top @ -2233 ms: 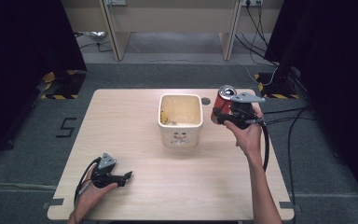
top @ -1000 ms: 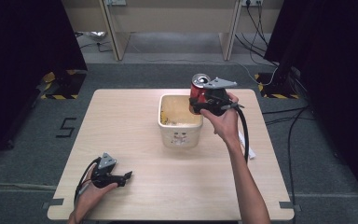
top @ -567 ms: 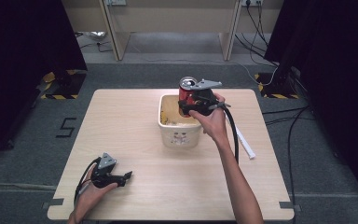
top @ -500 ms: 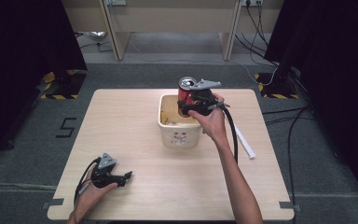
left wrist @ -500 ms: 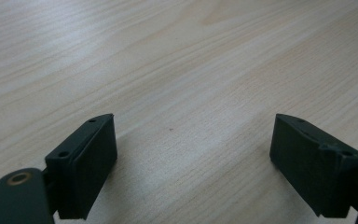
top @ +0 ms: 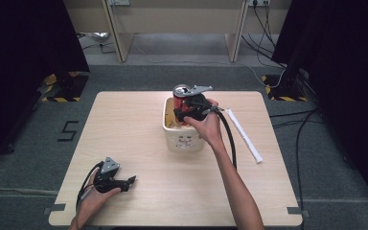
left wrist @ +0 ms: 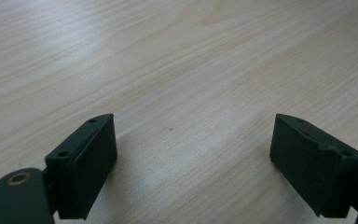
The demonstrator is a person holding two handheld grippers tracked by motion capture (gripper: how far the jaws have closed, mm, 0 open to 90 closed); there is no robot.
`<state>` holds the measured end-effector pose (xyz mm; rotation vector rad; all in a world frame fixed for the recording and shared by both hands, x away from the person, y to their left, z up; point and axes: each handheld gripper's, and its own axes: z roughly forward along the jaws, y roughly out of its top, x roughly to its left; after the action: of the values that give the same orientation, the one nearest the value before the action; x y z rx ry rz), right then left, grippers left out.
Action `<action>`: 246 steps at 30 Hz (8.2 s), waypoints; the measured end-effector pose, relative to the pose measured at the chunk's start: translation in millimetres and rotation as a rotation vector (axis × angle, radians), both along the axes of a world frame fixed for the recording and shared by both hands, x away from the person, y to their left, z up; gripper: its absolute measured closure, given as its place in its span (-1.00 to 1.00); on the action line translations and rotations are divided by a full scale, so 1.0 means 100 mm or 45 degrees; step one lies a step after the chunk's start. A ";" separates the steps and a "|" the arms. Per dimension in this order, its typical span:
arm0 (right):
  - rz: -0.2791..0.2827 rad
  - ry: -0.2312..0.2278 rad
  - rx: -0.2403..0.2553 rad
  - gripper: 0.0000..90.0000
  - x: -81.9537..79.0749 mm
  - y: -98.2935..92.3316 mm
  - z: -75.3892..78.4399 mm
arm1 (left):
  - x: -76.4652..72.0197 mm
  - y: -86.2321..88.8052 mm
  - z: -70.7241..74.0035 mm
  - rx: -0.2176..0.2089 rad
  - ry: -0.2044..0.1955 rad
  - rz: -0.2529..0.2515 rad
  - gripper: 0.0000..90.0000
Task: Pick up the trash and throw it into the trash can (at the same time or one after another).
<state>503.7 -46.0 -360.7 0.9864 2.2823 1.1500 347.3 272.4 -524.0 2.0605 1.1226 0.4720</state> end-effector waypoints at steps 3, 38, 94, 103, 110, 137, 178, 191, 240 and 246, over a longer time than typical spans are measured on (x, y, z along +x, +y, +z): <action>0.008 0.013 -0.003 -0.25 0.00 0.05 -0.03 | 0.00 0.00 0.00 0.000 0.000 0.000 -0.68; 0.073 0.084 0.033 -0.46 -0.04 0.11 -0.23 | 0.00 0.00 0.00 0.000 0.006 -0.002 -0.68; -0.376 0.024 0.024 -0.46 -0.22 -1.62 -0.42 | 0.00 0.00 0.00 0.003 0.002 0.002 -0.69; -0.424 0.058 0.018 -0.50 -0.14 -1.71 -0.60 | 0.00 0.00 0.00 0.003 0.002 0.003 -0.69; -0.437 0.075 0.015 -0.25 -0.08 -1.78 -0.72 | 0.00 0.00 0.00 0.003 0.002 0.002 -0.69; -0.550 0.213 -0.053 0.07 0.18 -1.99 -1.22 | 0.00 0.00 0.00 0.003 0.002 0.002 -0.69; -0.514 0.169 0.086 0.77 0.08 -2.12 -1.16 | 0.00 0.00 0.00 0.004 0.001 0.003 -0.69; -0.460 0.091 0.105 0.76 0.00 -2.06 -0.84 | 0.00 0.00 0.00 0.003 0.002 0.002 -0.69; -0.169 -0.080 0.208 0.76 -0.04 -1.11 0.28 | 0.00 0.00 0.00 0.003 0.004 0.002 -0.69; -0.132 -0.074 0.217 0.76 0.01 -0.92 0.32 | 0.00 0.00 0.00 0.003 0.006 0.001 -0.69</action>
<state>504.6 -137.6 -328.6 1.1048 2.0894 1.3279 347.2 272.5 -523.6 2.0639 1.1259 0.4693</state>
